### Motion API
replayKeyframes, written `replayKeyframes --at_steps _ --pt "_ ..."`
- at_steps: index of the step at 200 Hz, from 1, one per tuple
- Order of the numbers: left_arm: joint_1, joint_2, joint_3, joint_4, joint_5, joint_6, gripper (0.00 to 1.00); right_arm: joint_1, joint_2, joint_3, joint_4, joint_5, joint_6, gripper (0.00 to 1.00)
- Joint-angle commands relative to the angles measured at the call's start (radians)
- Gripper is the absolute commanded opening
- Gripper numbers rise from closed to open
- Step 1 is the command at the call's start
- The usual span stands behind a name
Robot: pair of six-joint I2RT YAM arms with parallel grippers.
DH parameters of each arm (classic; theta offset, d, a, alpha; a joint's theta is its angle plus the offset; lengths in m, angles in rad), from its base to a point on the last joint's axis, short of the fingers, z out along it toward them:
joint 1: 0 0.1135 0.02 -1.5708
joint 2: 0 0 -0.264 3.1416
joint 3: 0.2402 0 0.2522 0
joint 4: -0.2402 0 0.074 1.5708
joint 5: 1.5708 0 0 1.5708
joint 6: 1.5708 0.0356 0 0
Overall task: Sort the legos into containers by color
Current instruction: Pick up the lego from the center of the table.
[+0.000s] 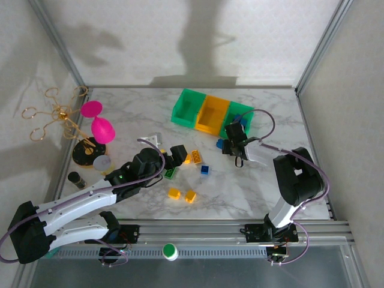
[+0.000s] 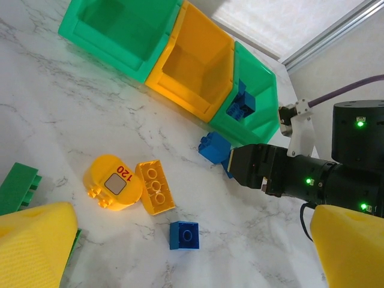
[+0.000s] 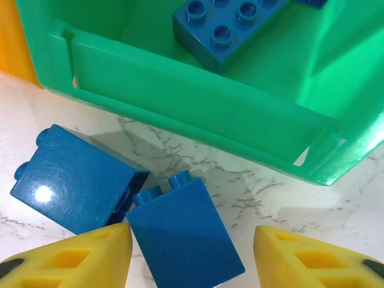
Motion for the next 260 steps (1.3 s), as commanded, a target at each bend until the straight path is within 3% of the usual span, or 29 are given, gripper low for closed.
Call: replayKeyframes --at_steps 1,49,115,182,260 --pt "-0.008 0.009 0.030 -0.010 -0.018 0.017 1.00 0.007 0.017 0.023 0.013 -0.021 -0.019 0.54" --pt "-0.008 0.012 0.019 -0.007 -0.013 0.014 1.00 0.019 0.017 0.027 0.004 -0.025 -0.023 0.45" --pt "-0.008 -0.003 0.012 -0.018 -0.027 0.016 1.00 0.019 0.056 0.050 -0.010 -0.028 -0.015 0.41" --pt "-0.008 -0.012 0.013 -0.015 -0.026 0.019 1.00 0.019 -0.037 0.053 -0.066 -0.023 0.017 0.29" --pt "-0.003 0.021 0.092 -0.042 -0.022 0.074 0.99 0.008 -0.196 0.114 -0.192 -0.035 0.066 0.29"
